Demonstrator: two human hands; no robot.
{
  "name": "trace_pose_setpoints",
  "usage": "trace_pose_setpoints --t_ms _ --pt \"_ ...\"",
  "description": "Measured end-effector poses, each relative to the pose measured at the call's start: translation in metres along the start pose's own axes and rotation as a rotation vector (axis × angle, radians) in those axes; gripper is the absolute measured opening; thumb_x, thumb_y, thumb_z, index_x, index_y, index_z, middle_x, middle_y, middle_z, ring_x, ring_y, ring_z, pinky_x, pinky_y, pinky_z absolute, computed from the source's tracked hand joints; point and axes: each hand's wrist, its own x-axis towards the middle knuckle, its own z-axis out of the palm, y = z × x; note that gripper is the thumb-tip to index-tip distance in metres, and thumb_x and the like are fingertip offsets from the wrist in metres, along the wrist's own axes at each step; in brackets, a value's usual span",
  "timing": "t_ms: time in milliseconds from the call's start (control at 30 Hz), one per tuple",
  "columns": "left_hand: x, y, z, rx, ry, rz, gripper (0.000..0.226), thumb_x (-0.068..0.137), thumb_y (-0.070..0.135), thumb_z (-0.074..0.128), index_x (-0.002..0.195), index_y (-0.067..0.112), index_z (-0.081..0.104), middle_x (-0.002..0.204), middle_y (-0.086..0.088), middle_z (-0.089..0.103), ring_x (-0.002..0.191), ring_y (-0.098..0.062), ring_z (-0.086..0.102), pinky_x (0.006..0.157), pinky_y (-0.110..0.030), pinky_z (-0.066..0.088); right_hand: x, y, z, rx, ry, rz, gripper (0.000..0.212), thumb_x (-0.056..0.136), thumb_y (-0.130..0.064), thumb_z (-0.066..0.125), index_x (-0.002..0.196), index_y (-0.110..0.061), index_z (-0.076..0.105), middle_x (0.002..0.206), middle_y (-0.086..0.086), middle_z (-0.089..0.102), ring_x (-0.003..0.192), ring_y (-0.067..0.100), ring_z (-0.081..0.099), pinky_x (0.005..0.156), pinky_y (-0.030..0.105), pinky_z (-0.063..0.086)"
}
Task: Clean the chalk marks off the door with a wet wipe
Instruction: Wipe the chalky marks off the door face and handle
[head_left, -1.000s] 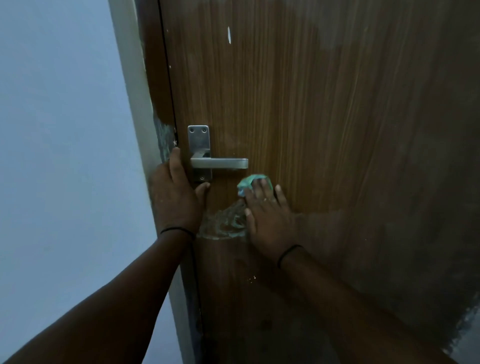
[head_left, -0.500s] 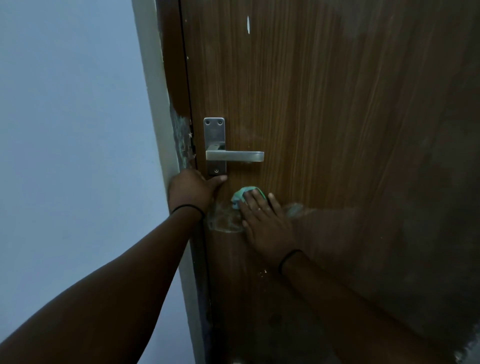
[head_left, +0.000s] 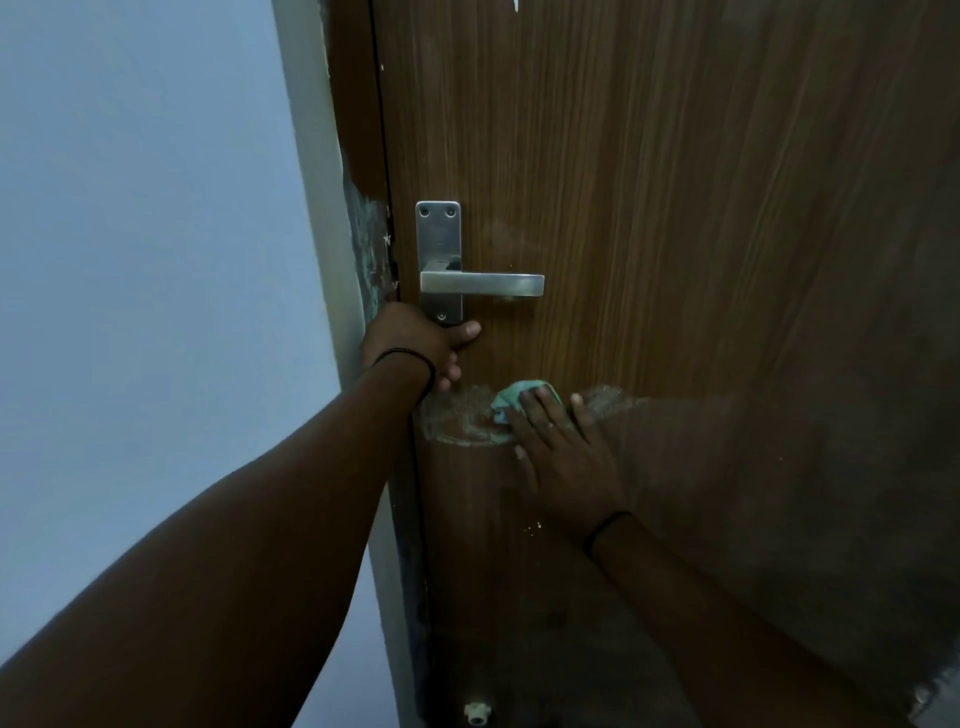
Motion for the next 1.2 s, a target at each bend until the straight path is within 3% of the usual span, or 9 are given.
trace_pose_setpoints --t_ms 133,200,367,533,733,867,967,1067,1200 --pt "0.005 -0.002 0.000 0.005 -0.031 -0.008 0.034 0.076 0.036 0.080 0.084 0.006 0.066 0.052 -0.002 0.067 0.044 -0.013 0.061 0.051 -0.028 0.053 -0.029 0.043 0.003 -0.013 0.060 0.227 0.050 0.099 -0.036 0.030 0.145 -0.018 0.038 0.151 0.008 0.041 0.147 0.015 0.012 0.120 0.046 0.008" --pt "0.008 -0.001 0.000 -0.009 -0.041 -0.011 0.034 0.076 0.036 0.080 0.086 0.006 0.066 0.052 -0.001 0.066 0.044 -0.012 0.060 0.050 -0.026 0.051 -0.014 0.036 -0.001 0.003 0.095 0.307 0.051 0.099 -0.035 0.031 0.146 -0.015 0.035 0.152 0.011 0.037 0.148 0.020 0.014 0.121 0.047 0.008" --pt "0.004 -0.001 0.002 -0.023 -0.008 0.003 0.032 0.077 0.034 0.080 0.081 0.006 0.065 0.047 -0.001 0.065 0.042 -0.013 0.060 0.055 -0.030 0.053 -0.026 0.028 -0.001 -0.018 0.018 0.144 0.052 0.099 -0.035 0.028 0.145 -0.013 0.040 0.152 0.010 0.039 0.146 0.020 0.021 0.119 0.047 0.013" --pt "0.007 -0.006 0.003 -0.012 0.007 0.031 0.030 0.076 0.036 0.080 0.079 0.014 0.060 0.047 0.001 0.066 0.041 -0.010 0.059 0.057 -0.031 0.053 -0.005 0.042 -0.009 -0.003 0.120 0.325 0.053 0.100 -0.035 0.029 0.148 -0.013 0.029 0.155 0.012 0.031 0.149 0.022 0.011 0.121 0.048 0.009" --pt "0.004 -0.005 0.004 0.030 0.047 0.052 0.030 0.077 0.037 0.079 0.073 0.011 0.063 0.052 -0.001 0.068 0.052 -0.017 0.067 0.074 -0.039 0.061 -0.047 0.055 0.001 -0.004 0.019 0.233 0.051 0.100 -0.036 0.027 0.146 -0.017 0.038 0.152 0.009 0.040 0.147 0.017 0.014 0.120 0.047 0.011" --pt "0.004 -0.004 0.005 0.049 0.046 0.038 0.031 0.077 0.038 0.078 0.074 0.011 0.063 0.052 -0.001 0.068 0.048 -0.013 0.064 0.067 -0.034 0.058 -0.025 0.049 -0.004 0.016 0.085 0.360 0.052 0.100 -0.034 0.030 0.147 -0.013 0.033 0.153 0.013 0.035 0.148 0.022 0.015 0.121 0.047 0.009" --pt "0.000 -0.002 0.004 0.068 0.058 0.045 0.031 0.079 0.039 0.077 0.074 0.011 0.063 0.048 0.002 0.066 0.043 -0.010 0.061 0.062 -0.030 0.054 -0.025 0.029 0.000 0.038 0.045 0.246 0.052 0.098 -0.034 0.032 0.145 -0.013 0.038 0.152 0.012 0.038 0.147 0.024 0.022 0.119 0.045 0.011" --pt "0.001 0.000 0.003 0.029 0.025 0.030 0.028 0.079 0.035 0.078 0.083 0.012 0.062 0.057 -0.002 0.068 0.050 -0.015 0.062 0.065 -0.034 0.057 -0.047 0.051 0.000 -0.005 0.024 0.257 0.052 0.099 -0.035 0.028 0.145 -0.013 0.039 0.151 0.012 0.040 0.146 0.023 0.022 0.120 0.046 0.012" --pt "0.003 0.000 0.001 0.048 0.019 0.054 0.028 0.076 0.036 0.080 0.078 0.015 0.061 0.057 -0.002 0.069 0.053 -0.017 0.064 0.071 -0.039 0.058 -0.022 0.044 -0.003 0.029 0.092 0.392 0.054 0.100 -0.034 0.026 0.148 -0.009 0.030 0.154 0.017 0.033 0.148 0.027 0.017 0.120 0.047 0.010"
